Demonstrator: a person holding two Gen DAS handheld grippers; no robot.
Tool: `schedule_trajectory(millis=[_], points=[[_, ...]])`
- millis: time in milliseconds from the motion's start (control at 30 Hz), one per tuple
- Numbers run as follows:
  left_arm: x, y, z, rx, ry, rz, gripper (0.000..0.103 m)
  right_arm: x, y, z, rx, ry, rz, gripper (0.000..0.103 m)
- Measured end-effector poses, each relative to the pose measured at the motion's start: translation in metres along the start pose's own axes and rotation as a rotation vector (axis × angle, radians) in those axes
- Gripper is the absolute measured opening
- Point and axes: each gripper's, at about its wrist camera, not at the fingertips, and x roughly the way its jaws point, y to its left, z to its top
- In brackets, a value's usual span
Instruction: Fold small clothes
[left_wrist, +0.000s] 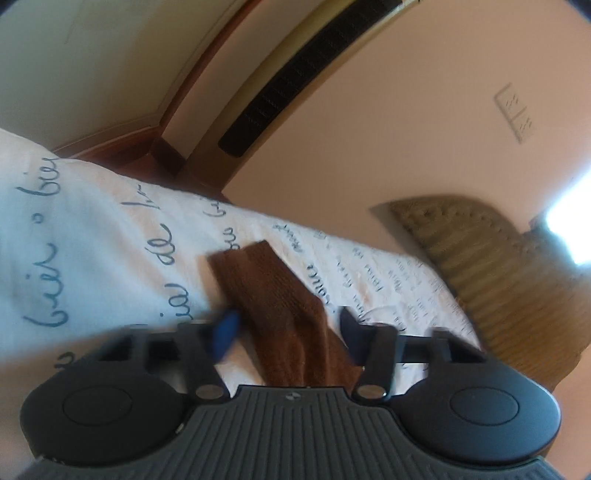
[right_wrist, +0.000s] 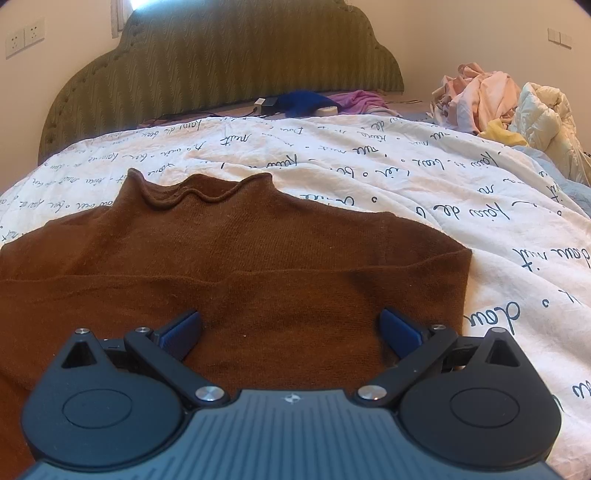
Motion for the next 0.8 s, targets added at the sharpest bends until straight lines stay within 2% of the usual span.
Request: schedule_trajectory(millis=[33, 133, 233, 300, 367, 467, 533, 600, 667, 800], points=[[0.003, 0.001, -0.002, 0.016, 0.014, 0.020, 0.005, 0.000, 0.000, 0.000, 0.001, 0.000, 0.000, 0.103], [0.008, 0.001, -0.007, 0.069, 0.007, 0.059, 0.004, 0.000, 0.000, 0.000, 0.003, -0.001, 0.002, 0.103], [-0.010, -0.020, -0.013, 0.141, -0.055, 0.101, 0.003, 0.000, -0.001, 0.000, 0.009, -0.003, 0.006, 0.103], [-0.031, -0.052, -0.023, 0.245, -0.128, 0.070, 0.003, -0.001, -0.001, 0.000, 0.009, -0.003, 0.006, 0.103], [-0.058, -0.095, -0.046, 0.373, -0.191, -0.001, 0.003, -0.001, -0.002, 0.000, 0.012, -0.004, 0.007, 0.103], [-0.099, -0.164, -0.113, 0.607, -0.249, -0.182, 0.003, -0.001, -0.003, 0.000, 0.021, -0.008, 0.013, 0.103], [-0.119, -0.201, -0.171, 0.759, -0.247, -0.313, 0.003, -0.001, -0.005, 0.000, 0.031, -0.011, 0.020, 0.103], [-0.128, -0.226, -0.235, 0.881, -0.183, -0.410, 0.003, -0.002, -0.006, 0.000, 0.042, -0.015, 0.028, 0.103], [-0.129, -0.238, -0.298, 0.959, -0.071, -0.465, 0.003, -0.002, -0.008, 0.000, 0.052, -0.017, 0.036, 0.103], [-0.127, -0.237, -0.401, 1.112, 0.125, -0.495, 0.004, -0.004, -0.011, -0.001, 0.073, -0.024, 0.054, 0.103]])
